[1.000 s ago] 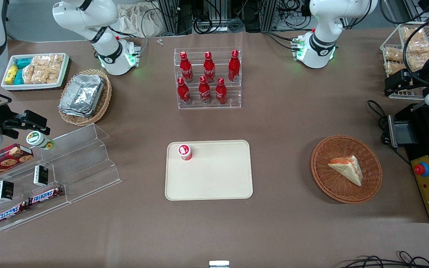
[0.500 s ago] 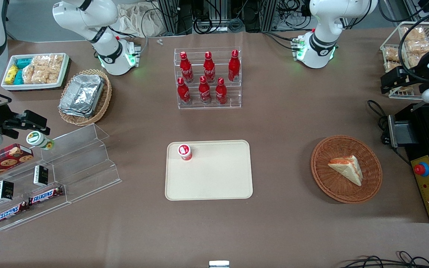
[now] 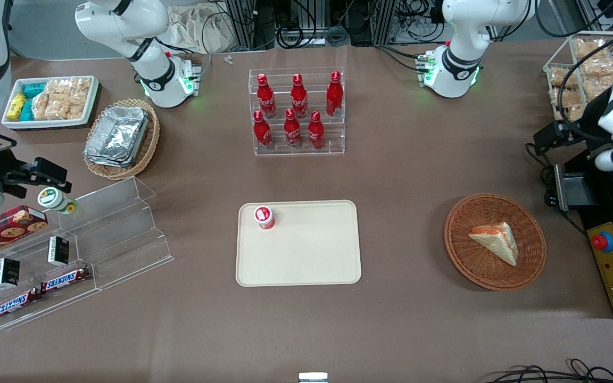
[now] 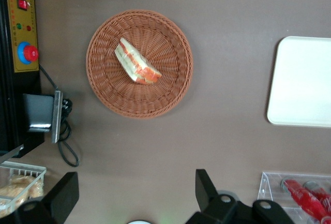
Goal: Place sandwich from basket to tray
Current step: 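Move the left gripper toward the wicker basket with the sandwich, then lower the left gripper onto the sandwich in the basket and grasp it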
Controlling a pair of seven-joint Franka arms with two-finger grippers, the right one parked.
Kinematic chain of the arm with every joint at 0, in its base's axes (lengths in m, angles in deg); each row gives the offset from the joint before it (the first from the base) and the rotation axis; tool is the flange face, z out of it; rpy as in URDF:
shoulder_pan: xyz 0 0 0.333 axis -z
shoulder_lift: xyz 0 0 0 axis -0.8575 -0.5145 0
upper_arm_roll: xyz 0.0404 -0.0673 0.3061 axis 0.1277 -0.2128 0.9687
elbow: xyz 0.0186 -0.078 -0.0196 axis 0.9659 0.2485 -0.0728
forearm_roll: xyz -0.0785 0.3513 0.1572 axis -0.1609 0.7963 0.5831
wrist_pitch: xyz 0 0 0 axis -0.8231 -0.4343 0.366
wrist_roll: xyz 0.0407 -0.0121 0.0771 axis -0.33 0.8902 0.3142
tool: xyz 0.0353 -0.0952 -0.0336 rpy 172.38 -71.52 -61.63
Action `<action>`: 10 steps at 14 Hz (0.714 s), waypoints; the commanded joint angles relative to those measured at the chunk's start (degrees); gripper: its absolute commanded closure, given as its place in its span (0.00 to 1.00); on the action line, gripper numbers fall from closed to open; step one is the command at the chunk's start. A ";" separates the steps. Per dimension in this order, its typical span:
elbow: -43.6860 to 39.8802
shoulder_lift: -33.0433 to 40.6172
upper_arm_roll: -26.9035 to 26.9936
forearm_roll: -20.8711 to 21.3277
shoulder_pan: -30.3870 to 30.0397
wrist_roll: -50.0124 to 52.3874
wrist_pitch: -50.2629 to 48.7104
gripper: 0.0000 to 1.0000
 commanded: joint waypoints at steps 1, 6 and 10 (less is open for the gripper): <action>9.62 0.48 0.17 -0.05 -0.28 3.92 8.97 0.00; 23.45 -5.30 0.34 0.74 -0.37 18.86 28.68 0.00; 24.77 -11.55 0.96 0.92 -1.86 26.17 37.55 0.00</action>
